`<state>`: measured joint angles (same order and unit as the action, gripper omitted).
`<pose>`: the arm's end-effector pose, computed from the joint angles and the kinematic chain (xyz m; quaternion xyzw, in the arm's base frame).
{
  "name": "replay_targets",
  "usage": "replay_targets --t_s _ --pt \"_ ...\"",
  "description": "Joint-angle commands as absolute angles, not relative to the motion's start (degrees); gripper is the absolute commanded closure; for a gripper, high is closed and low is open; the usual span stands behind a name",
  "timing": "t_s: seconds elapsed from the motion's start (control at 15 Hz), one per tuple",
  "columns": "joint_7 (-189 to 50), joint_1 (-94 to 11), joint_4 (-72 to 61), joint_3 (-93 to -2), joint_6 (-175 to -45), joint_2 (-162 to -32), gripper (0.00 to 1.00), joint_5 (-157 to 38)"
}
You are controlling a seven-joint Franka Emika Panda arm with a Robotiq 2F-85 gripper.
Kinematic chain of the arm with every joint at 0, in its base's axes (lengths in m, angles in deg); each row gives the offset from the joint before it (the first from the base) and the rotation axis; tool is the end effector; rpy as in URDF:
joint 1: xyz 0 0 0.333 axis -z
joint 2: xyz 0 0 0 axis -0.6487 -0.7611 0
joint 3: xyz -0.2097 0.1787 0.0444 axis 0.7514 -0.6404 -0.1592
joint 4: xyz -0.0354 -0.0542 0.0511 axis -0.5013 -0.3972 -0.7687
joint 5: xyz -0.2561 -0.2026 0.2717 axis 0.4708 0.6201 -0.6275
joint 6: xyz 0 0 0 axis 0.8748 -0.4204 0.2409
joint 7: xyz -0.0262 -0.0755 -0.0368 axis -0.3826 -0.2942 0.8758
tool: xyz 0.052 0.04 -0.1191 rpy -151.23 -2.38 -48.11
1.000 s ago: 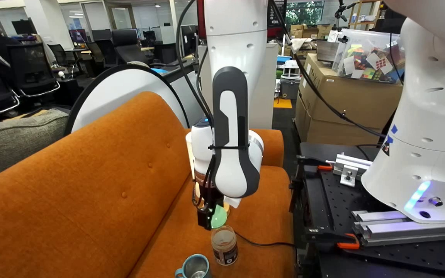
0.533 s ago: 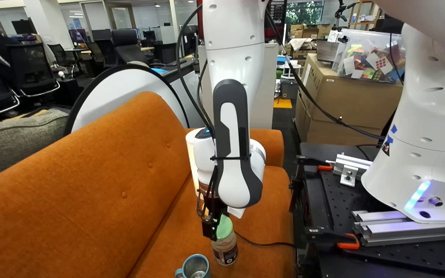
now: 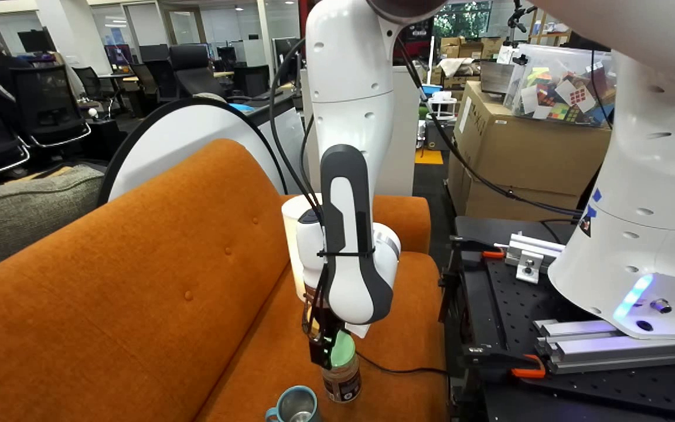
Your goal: Cover the glass container with the green lid
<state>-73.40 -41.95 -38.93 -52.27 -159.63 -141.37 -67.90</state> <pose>0.4020 0.0145 -0.1642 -0.9948 0.0991 0.0216 0.0029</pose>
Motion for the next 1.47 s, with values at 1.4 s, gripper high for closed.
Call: replay_targets --t_s 1.4 --pt "-70.8 -32.3 -35.6 -58.3 -156.7 -144.4 0.3 -67.9"
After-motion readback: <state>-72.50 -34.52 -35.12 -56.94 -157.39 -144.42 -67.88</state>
